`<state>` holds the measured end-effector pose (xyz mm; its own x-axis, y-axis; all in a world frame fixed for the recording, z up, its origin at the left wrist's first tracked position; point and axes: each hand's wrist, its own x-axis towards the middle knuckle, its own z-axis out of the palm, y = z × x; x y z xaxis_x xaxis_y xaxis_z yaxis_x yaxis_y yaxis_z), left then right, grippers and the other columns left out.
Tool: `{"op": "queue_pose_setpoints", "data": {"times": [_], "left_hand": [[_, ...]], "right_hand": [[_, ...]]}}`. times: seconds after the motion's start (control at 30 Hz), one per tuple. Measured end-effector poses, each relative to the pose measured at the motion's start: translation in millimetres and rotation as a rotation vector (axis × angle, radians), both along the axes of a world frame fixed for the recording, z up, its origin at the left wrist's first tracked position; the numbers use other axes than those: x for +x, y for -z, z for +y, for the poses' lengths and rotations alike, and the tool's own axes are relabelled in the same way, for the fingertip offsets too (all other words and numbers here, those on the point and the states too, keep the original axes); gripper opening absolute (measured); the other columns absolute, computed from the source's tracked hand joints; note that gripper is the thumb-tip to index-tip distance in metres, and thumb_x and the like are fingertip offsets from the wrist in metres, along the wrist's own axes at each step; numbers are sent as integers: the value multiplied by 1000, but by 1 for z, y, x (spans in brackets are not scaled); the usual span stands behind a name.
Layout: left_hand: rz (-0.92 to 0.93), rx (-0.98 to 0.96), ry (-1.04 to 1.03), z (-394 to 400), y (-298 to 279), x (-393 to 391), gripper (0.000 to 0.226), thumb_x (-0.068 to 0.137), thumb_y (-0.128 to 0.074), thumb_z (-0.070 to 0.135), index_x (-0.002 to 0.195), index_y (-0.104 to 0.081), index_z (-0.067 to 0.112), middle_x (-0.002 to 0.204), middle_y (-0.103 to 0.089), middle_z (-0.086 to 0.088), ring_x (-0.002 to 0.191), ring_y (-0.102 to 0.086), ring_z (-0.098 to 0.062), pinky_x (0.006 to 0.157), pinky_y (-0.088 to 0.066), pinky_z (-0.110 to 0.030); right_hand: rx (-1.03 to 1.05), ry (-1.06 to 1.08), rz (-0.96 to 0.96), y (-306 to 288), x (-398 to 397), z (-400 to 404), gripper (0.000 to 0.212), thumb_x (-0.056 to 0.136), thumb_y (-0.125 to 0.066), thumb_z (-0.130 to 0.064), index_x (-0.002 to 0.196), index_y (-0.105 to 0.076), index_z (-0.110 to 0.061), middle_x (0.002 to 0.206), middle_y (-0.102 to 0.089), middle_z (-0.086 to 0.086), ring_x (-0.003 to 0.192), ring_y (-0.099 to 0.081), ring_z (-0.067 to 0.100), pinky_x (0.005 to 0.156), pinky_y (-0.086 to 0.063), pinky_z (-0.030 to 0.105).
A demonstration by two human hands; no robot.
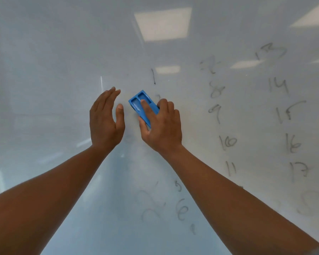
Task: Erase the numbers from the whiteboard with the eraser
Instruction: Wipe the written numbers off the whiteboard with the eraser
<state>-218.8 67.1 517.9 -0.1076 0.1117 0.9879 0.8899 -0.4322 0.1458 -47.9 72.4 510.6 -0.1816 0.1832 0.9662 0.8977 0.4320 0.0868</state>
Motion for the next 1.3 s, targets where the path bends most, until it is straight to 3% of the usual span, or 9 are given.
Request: {"op": "queue_pose_setpoints", "data": {"times": [0.27,0.47,0.6,0.83,1.03,1.13,1.3], "left_hand": [[-30,65,13,32,-17,-39,43,105,-39,15,148,-46,11,159,-39,-4,148,-34,-19,122,-26,-46],[-84,35,12,52,-11,-55,52,105,-32,16,156,-30,9,164,-29,-6,153,-22,-18,128,-7,-40],[-91,47,14,64,-2,-57,53,104,-34,11,156,-29,7,165,-26,-7,155,-17,-21,128,-4,-40],[-120,92,-53,74,4,-52,54,104,-30,14,158,-28,10,166,-24,-6,155,-15,-20,127,-3,-34],[-119,109,-53,75,4,-51,55,102,-31,10,157,-30,7,165,-26,-8,155,-17,-23,127,-4,-37],[-110,103,-52,76,4,-53,54,103,-33,9,157,-29,7,165,-25,-8,155,-16,-23,127,-4,-36],[-72,58,-79,79,7,-58,58,107,-41,26,159,-22,8,167,-19,-7,156,-10,-19,127,-1,-33]], "right_hand": [[23,89,51,-43,-67,25,49,90,-51,-45,130,-50,-17,113,-51,12,94,-47,26,73,-40,39],[113,190,73,-57,-80,42,47,84,-53,-44,122,-54,-16,108,-51,10,87,-47,24,70,-36,38],[83,164,157,-54,-96,45,51,85,-54,-44,127,-52,-16,112,-51,11,90,-46,23,72,-38,35],[119,99,26,-50,-80,43,50,85,-54,-44,125,-55,-14,110,-52,12,88,-49,24,69,-39,33],[112,116,281,-88,-68,43,51,87,-51,-44,128,-55,-13,121,-51,15,100,-51,28,78,-44,38],[105,83,159,-89,-100,42,51,87,-50,-43,129,-53,-14,126,-50,15,102,-50,29,80,-43,39],[108,-26,-15,-45,-121,42,49,84,-56,-43,124,-58,-15,112,-54,11,92,-51,25,72,-41,35]]}}
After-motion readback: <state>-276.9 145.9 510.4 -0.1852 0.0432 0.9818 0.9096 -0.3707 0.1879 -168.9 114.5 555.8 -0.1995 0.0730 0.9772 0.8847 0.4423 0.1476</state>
